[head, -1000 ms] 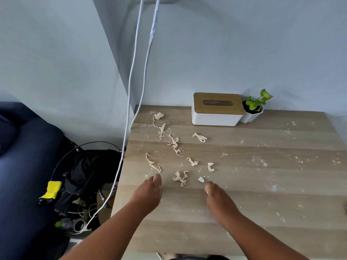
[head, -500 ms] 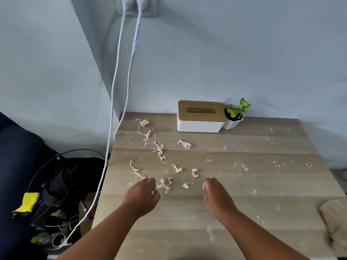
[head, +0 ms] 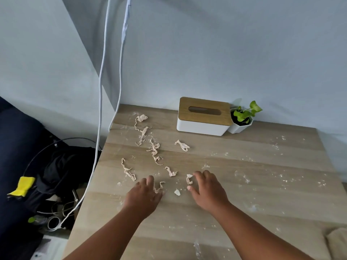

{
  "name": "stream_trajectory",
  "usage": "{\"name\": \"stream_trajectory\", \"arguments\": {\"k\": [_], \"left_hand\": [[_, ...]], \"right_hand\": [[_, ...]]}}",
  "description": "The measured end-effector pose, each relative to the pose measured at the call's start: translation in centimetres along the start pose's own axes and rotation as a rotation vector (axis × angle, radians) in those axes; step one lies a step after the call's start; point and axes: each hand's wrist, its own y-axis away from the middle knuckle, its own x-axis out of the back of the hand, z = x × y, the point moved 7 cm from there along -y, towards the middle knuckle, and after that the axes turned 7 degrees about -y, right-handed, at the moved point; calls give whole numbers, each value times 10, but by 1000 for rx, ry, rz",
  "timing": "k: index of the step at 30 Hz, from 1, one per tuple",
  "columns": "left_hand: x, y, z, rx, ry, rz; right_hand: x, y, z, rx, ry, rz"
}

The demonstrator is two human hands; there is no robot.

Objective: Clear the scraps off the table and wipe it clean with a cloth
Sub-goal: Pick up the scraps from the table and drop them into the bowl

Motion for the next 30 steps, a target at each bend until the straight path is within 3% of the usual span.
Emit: {"name": "stream_trajectory", "arguments": {"k": [7,16,21,26,30], "left_hand": [[3,1,20,-121,-216,80],[8,1,22,-162,-130,57],[16,-4,15,-57,79,33],[21,-19,14,-41,108,-12],[32,-30,22,-65,138,13]], "right_hand": [[-19,-29,-2,112,89,-108],[-4,-31,-21,280,167,62],[-4,-45,-3,170,13,-6],[-5,-62,9,105,-88,-74],[10,-71,8,104,-189,-34]]}}
